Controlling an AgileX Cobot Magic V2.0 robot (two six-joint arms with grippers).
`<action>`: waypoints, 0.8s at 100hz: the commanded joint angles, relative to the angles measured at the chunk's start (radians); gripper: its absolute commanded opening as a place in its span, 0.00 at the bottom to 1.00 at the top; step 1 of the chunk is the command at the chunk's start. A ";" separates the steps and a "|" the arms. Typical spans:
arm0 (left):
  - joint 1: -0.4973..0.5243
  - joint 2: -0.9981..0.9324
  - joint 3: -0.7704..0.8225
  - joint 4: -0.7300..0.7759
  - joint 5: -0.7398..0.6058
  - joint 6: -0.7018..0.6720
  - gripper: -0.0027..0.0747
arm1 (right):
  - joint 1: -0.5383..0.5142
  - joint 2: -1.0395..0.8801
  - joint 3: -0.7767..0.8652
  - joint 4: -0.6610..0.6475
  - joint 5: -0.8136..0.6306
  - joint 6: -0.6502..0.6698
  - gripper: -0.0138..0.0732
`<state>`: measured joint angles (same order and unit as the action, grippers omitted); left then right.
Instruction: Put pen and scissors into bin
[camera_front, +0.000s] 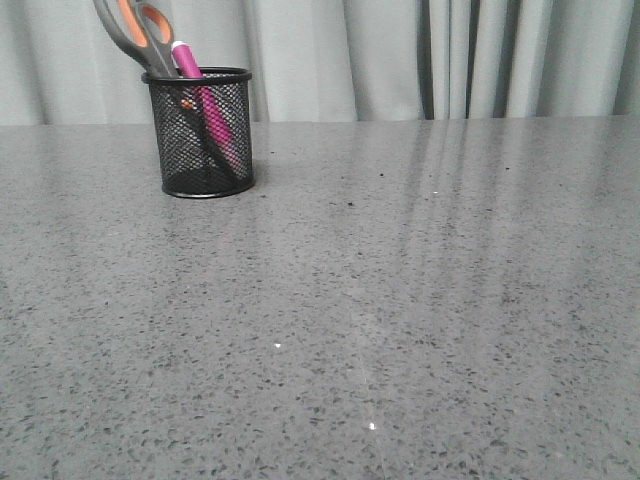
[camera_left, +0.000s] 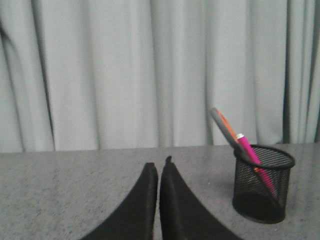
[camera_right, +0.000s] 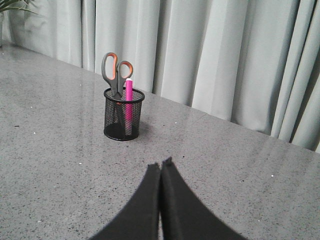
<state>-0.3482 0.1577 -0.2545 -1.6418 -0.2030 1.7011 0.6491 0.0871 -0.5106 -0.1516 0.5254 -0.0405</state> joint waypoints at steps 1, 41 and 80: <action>0.016 0.011 0.001 0.021 -0.005 0.006 0.01 | 0.000 0.013 -0.022 -0.016 -0.082 -0.010 0.09; 0.236 -0.015 0.157 1.423 0.175 -1.464 0.01 | 0.000 0.013 -0.022 -0.016 -0.082 -0.010 0.09; 0.413 -0.185 0.300 1.500 0.434 -1.602 0.01 | 0.000 0.013 -0.022 -0.016 -0.082 -0.010 0.09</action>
<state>0.0608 0.0040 0.0018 -0.1485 0.2723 0.1150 0.6491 0.0871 -0.5106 -0.1516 0.5254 -0.0405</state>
